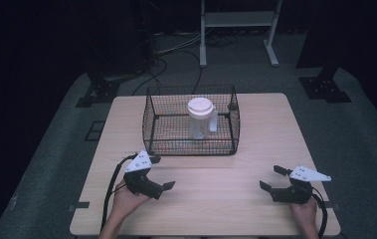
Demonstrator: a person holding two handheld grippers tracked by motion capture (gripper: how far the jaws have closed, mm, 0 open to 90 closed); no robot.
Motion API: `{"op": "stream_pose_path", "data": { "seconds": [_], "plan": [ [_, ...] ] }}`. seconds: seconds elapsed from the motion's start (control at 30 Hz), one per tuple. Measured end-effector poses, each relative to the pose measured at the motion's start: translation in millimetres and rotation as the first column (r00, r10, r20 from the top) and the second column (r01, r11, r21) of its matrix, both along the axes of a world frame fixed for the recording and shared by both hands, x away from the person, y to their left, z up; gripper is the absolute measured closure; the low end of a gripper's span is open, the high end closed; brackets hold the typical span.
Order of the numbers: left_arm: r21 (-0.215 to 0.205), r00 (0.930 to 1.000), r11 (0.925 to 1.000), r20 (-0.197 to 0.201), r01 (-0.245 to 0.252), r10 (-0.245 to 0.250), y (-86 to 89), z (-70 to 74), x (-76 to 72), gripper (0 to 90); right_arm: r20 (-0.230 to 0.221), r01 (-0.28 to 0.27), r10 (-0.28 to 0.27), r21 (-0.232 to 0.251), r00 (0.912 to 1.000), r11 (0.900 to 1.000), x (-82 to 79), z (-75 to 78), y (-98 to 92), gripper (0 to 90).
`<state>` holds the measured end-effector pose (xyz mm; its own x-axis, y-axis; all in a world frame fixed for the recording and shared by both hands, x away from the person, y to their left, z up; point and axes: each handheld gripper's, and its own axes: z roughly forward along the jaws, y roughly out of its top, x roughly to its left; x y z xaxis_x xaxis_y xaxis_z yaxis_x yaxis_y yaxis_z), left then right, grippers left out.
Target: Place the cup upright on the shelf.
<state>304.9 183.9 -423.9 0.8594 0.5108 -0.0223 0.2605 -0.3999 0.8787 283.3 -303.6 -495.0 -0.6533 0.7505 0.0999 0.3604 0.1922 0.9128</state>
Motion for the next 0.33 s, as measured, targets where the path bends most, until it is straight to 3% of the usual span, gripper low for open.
{"op": "stream_pose_path", "data": {
  "seconds": [0.17,0.23,0.27,0.33],
  "plan": [
    [-0.021,0.9998,0.9996,0.007,-0.018,0.018,7.2,-6.0,-8.5,0.0,0.000,-0.002,0.002,-0.002,1.0000,1.000,-0.2,0.0,0.3,12.9],
    [-0.042,0.9993,0.9987,0.022,-0.030,0.031,11.7,-8.7,-14.7,0.0,0.000,-0.005,0.005,-0.001,1.0000,1.000,-0.2,0.0,0.4,12.8],
    [-0.057,0.9972,0.9970,0.050,-0.052,0.055,16.2,-12.0,-22.5,0.0,0.001,-0.006,0.006,-0.001,1.0000,1.000,-0.1,0.0,0.3,12.8],
    [-0.056,0.9959,0.9966,0.063,-0.061,0.064,18.3,-13.9,-26.8,0.0,0.002,-0.006,0.006,-0.002,1.0000,1.000,-0.2,0.0,0.2,12.8]
  ]
}}
